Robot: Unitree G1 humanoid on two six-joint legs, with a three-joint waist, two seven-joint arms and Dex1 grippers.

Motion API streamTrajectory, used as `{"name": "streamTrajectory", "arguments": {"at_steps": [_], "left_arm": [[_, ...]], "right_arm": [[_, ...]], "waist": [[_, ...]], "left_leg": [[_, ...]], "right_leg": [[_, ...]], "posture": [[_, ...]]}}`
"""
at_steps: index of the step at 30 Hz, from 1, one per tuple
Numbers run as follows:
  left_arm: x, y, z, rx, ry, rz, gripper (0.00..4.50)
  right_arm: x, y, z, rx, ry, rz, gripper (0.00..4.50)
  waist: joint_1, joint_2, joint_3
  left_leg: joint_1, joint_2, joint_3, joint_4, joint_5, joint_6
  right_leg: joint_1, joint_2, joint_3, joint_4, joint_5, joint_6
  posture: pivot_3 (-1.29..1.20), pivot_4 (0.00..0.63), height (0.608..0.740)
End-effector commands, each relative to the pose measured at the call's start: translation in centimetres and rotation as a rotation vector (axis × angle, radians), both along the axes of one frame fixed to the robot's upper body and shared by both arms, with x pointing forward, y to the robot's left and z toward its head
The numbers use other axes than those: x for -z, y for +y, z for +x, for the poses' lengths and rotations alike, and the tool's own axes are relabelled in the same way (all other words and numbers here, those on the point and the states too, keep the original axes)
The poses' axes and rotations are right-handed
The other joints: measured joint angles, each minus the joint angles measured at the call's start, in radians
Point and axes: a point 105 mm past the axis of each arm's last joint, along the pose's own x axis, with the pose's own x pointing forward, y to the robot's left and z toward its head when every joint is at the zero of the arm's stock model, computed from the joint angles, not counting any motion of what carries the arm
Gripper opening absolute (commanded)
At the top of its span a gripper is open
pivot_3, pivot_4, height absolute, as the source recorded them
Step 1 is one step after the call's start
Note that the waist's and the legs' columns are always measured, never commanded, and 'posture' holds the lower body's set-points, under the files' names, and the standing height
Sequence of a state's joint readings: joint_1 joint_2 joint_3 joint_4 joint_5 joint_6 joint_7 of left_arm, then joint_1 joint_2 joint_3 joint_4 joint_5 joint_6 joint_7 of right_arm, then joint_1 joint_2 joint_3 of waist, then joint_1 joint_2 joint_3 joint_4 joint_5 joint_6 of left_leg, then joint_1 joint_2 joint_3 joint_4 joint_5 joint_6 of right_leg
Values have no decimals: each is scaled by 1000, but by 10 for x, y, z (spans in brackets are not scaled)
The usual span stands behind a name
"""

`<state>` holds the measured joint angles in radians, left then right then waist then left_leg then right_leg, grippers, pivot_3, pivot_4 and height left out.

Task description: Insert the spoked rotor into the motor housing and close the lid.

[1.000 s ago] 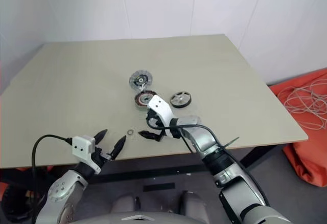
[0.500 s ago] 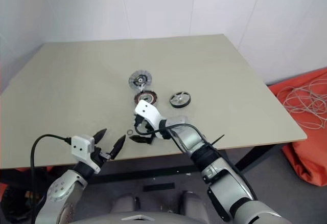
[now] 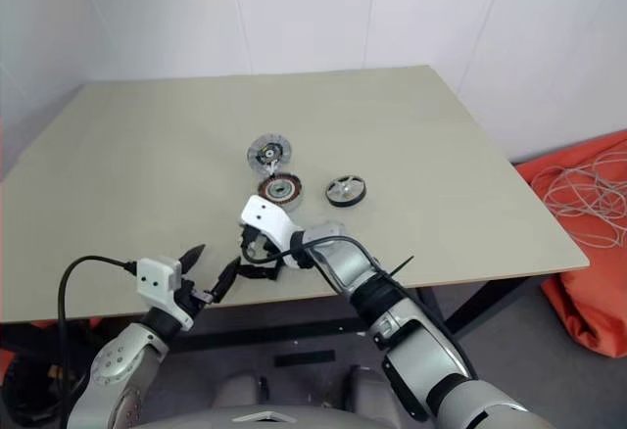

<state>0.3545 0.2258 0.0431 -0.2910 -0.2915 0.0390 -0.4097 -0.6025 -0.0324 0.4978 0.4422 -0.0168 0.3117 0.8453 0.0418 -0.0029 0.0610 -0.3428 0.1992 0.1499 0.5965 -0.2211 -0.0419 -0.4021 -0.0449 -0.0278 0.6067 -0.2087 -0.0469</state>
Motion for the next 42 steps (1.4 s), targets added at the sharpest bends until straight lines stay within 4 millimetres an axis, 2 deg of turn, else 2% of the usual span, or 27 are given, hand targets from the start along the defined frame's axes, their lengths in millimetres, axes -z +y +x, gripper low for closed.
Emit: {"name": "streamTrajectory", "arguments": {"at_steps": [1,14,17,27,35,42], "left_arm": [[-16,-3,2,7,-56,-3,4494],[-16,-5,3,8,-56,-9,4494],[-15,-4,3,9,-53,-9,4500],[-14,-4,3,11,-53,-8,4500],[-15,-5,4,19,-54,-8,4500],[-15,-6,4,22,-52,-13,4500]], "right_arm": [[-11,6,1,-25,-38,25,4500],[-3,-2,-1,-36,-23,-46,4500],[-4,-2,0,-29,-19,-45,3905],[-5,-5,3,6,-13,-33,660],[-9,-6,4,15,-31,-17,664],[-41,-5,26,91,-125,90,664]], "waist": [[0,0,0],[0,0,0],[0,0,0],[0,0,0],[0,0,0],[0,0,0]], "left_leg": [[0,0,0,0,0,0],[1,0,0,0,0,0],[1,0,0,0,0,0],[1,0,0,0,0,0],[2,0,0,0,0,0],[2,0,0,0,0,0]], "right_leg": [[0,0,0,0,0,0],[1,0,0,0,0,0],[1,0,0,0,0,0],[1,0,0,0,0,0],[1,0,0,0,0,0],[1,0,0,0,0,0]], "posture": [[0,0,740],[0,0,740],[0,0,740],[0,0,740],[0,0,740],[0,0,740]]}}
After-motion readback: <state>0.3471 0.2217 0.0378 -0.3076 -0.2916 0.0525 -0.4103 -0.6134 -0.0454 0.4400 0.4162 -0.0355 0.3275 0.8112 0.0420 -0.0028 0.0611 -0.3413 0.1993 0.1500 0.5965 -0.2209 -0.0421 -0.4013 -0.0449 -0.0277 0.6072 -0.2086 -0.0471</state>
